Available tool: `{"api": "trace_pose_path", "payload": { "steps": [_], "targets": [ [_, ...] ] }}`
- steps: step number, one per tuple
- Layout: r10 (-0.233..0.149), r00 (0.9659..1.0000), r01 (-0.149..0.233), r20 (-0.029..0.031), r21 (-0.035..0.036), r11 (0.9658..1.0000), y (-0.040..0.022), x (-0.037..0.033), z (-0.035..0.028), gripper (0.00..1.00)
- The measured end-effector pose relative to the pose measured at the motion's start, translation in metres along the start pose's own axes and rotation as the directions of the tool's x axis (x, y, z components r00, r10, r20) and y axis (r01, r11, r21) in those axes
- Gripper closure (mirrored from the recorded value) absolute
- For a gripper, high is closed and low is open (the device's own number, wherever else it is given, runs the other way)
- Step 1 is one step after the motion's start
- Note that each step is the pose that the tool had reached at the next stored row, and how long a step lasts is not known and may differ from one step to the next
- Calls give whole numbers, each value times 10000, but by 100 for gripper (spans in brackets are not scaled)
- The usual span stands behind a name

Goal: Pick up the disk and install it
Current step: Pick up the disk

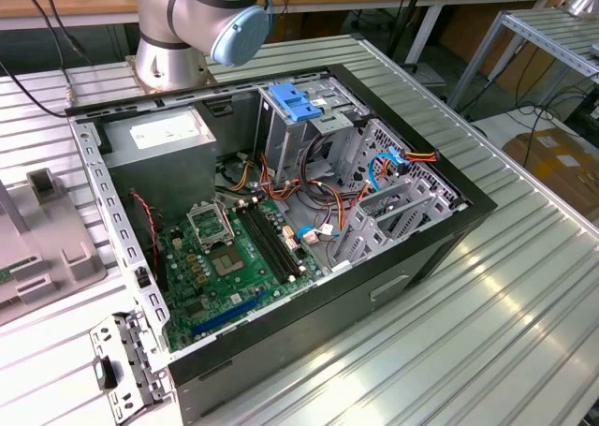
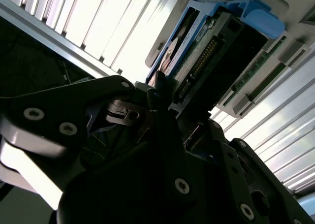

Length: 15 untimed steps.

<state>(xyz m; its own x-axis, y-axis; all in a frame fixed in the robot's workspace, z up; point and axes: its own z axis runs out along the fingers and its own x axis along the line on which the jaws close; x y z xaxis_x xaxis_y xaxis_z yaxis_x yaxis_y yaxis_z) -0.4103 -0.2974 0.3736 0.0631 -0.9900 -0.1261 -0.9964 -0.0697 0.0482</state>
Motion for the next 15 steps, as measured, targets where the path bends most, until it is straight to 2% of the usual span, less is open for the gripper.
{"api": "trace_pose_path", "payload": {
  "steps": [15],
  "targets": [
    [-1,10000,1,16,1,10000,7,-18,-143,64]
  ]
}}
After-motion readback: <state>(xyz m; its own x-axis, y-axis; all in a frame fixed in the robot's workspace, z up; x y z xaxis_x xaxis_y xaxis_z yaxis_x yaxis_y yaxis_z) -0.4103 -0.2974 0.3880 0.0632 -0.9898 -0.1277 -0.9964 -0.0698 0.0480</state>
